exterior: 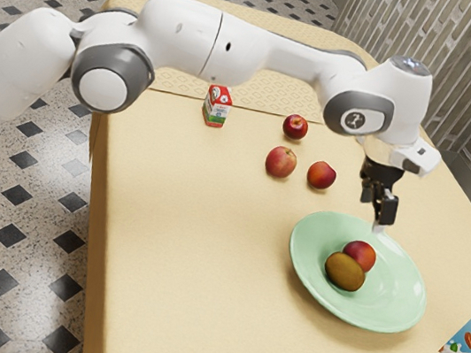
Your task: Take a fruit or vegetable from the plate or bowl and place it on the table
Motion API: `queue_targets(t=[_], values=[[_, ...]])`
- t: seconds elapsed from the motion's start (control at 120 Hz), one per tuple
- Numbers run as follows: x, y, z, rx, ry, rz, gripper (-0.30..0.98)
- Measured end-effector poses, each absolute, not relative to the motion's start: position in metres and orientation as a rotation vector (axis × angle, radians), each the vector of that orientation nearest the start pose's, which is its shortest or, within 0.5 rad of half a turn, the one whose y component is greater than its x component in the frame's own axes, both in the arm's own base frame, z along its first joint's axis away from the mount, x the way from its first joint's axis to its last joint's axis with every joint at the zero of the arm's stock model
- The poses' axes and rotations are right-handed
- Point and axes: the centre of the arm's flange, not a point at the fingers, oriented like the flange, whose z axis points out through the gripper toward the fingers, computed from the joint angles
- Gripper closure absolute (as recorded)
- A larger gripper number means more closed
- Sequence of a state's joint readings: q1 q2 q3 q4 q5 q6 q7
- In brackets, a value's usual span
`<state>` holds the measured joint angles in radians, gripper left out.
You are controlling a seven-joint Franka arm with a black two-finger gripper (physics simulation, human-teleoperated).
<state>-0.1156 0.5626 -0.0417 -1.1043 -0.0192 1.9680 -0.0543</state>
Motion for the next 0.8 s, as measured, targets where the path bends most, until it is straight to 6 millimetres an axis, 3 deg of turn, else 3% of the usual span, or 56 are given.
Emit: queue_targets(t=[0.267, 0.508, 0.65, 0.8], values=[[0.738, -0.105, 0.515, -3.188, 0.006, -0.413, 0.0], [0.74, -0.117, 0.493, -3.198, -0.046, -0.343, 0.0], [0.745, -0.127, 0.499, -3.206, -0.061, -0.386, 0.0], [0.749, -0.133, 0.482, -3.21, -0.078, -0.36, 0.0]])
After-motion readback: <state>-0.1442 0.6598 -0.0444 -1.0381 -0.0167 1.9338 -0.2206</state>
